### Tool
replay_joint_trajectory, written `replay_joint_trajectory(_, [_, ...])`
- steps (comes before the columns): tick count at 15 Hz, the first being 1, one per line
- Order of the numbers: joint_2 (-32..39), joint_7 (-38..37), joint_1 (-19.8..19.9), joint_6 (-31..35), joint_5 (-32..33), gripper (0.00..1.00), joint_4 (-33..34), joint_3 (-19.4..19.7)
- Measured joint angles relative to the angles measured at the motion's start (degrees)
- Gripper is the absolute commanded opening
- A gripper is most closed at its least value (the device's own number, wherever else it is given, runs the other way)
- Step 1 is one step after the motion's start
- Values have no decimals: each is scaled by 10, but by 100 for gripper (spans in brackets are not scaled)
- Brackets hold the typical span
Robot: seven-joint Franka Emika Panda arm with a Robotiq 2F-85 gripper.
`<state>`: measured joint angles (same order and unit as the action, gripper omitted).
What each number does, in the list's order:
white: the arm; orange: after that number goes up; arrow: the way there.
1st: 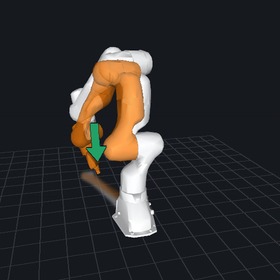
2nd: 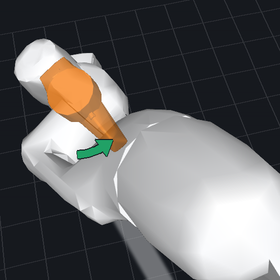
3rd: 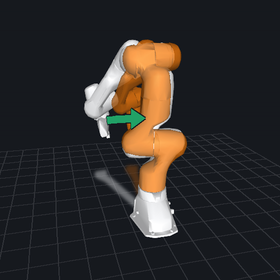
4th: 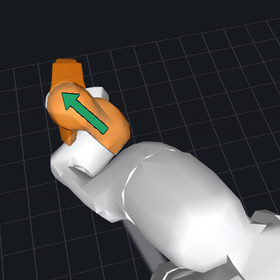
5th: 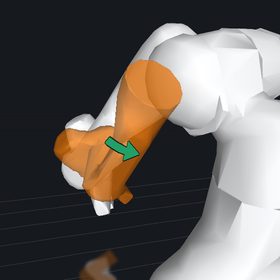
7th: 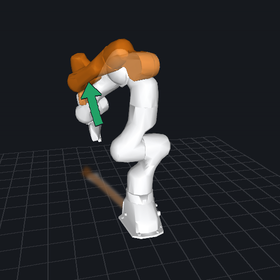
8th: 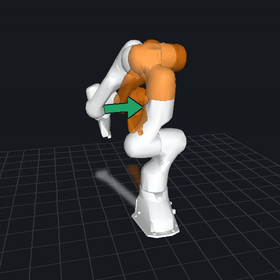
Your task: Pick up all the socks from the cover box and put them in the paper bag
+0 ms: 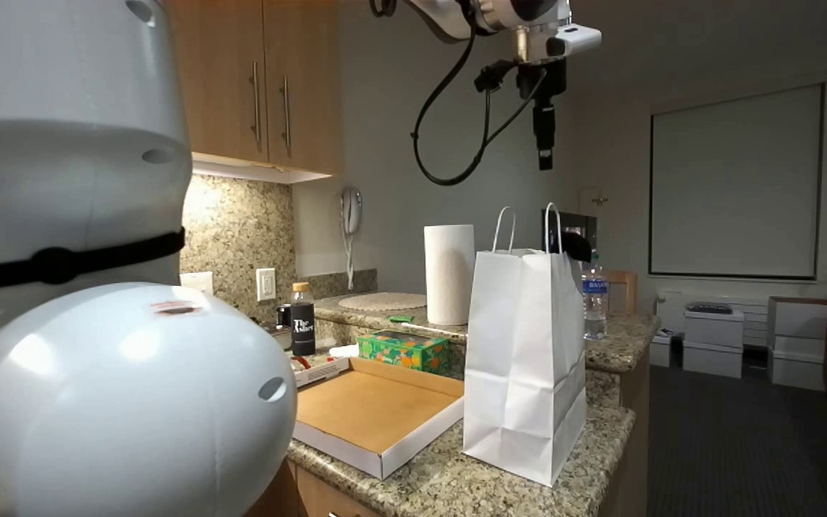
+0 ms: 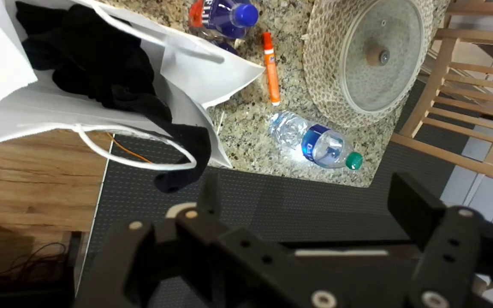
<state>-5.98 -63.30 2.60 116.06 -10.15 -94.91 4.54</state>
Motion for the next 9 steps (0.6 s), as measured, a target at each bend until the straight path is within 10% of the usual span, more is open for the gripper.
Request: replay_joint_trajectory(9, [19, 174, 26, 46, -5, 100, -32, 28])
